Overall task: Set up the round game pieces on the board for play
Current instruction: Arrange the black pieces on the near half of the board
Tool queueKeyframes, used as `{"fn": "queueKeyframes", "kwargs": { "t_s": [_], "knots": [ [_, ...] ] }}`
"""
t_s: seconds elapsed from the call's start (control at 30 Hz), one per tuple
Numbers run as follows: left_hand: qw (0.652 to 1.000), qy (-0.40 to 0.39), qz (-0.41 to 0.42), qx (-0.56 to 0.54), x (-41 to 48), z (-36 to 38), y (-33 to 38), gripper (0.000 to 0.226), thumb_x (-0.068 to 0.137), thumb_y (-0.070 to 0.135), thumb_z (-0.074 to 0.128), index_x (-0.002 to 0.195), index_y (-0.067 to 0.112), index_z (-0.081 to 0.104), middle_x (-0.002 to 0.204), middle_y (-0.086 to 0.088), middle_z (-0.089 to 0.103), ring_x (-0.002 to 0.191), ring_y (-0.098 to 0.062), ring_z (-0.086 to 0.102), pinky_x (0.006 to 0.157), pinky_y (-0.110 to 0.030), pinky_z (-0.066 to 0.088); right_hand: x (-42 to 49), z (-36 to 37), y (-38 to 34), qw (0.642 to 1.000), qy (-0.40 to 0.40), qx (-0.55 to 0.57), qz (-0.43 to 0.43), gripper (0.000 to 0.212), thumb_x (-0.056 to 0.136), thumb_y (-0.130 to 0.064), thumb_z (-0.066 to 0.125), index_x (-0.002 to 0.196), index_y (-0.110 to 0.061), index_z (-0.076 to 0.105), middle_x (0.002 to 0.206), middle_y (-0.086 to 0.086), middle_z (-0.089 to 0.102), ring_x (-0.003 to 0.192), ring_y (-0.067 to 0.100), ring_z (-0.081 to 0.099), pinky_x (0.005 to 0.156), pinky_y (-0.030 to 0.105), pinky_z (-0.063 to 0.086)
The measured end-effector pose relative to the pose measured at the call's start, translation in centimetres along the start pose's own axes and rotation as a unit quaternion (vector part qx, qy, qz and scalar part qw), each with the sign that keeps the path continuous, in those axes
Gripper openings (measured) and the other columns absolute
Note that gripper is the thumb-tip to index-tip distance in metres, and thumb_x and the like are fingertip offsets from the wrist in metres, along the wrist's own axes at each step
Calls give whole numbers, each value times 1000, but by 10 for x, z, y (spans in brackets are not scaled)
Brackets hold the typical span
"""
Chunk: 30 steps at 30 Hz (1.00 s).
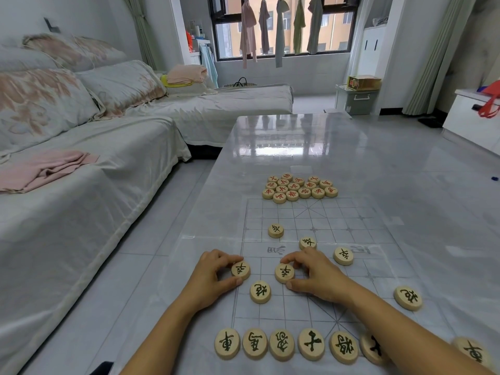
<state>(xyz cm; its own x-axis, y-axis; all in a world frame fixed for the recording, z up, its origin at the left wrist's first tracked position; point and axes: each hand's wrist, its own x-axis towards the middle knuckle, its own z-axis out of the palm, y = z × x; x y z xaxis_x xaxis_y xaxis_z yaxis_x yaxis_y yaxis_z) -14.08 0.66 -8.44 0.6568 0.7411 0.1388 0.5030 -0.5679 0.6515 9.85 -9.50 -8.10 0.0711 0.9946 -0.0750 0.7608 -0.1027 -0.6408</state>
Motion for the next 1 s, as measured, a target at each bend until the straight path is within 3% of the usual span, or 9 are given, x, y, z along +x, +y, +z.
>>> {"fn": "queueKeyframes", "kwargs": {
  "t_s": [0.33,0.43,0.5,0.57,0.63,0.7,0.77,0.87,1.0],
  "knots": [
    [1000,-1,-2,0,0,0,1,48,80,28,69,126,29,52,102,11,48,100,-6,39,80,-1,30,0,-2,0,1000,-14,8,1,45,77,-35,69,117,-42,49,102,-9,46,96,10,42,80,22,37],
    [1000,2,-2,-8,0,0,0,53,77,27,72,125,30,51,100,11,49,100,-7,42,79,-1,30,-1,-12,1,995,-24,98,12,40,80,-27,68,110,-44,47,99,-10,49,84,4,46,76,15,41],
    [1000,8,-4,-17,0,0,-2,54,74,27,75,123,30,52,102,7,53,102,-9,44,81,-3,31,1,-21,2,989,21,147,17,30,84,-20,63,104,-39,51,98,-8,53,82,5,51,68,9,44],
    [999,15,-9,-30,1,0,-2,53,72,27,77,119,31,52,102,6,54,102,-8,45,81,-5,33,7,-30,3,992,99,81,18,22,88,-20,59,105,-34,55,104,-5,56,85,4,52,69,8,43],
    [999,22,-16,-46,0,0,-3,51,72,28,77,116,34,53,101,10,55,101,-6,46,82,-8,35,14,-36,5,989,136,-50,34,30,90,-26,56,120,-25,55,121,-2,52,101,8,50,85,18,43],
    [997,30,-24,-64,0,0,-2,48,72,28,77,113,35,54,99,12,56,99,-3,47,81,-8,37,20,-38,8,977,112,-174,52,42,90,-34,53,130,-23,48,133,-1,46,119,17,42,99,31,37],
    [995,37,-31,-82,-1,0,-2,44,73,29,76,112,35,55,99,13,57,100,-2,48,81,-7,38,22,-35,9,962,94,-249,60,43,90,-41,50,130,-26,47,132,-2,47,121,19,39,100,34,30],
    [994,41,-39,-99,-2,-1,-2,41,74,27,75,110,34,56,99,12,59,101,-3,49,82,-9,39,18,-35,8,962,104,-250,45,37,91,-40,48,126,-29,51,126,-2,50,118,19,41,97,33,27],
    [991,45,-47,-114,-2,0,-3,38,75,23,74,108,32,58,99,10,61,102,-5,51,84,-15,40,-5,-41,9,971,27,-238,-17,41,85,-20,54,125,-29,50,127,-5,47,114,17,43,92,28,29]
  ]
}}
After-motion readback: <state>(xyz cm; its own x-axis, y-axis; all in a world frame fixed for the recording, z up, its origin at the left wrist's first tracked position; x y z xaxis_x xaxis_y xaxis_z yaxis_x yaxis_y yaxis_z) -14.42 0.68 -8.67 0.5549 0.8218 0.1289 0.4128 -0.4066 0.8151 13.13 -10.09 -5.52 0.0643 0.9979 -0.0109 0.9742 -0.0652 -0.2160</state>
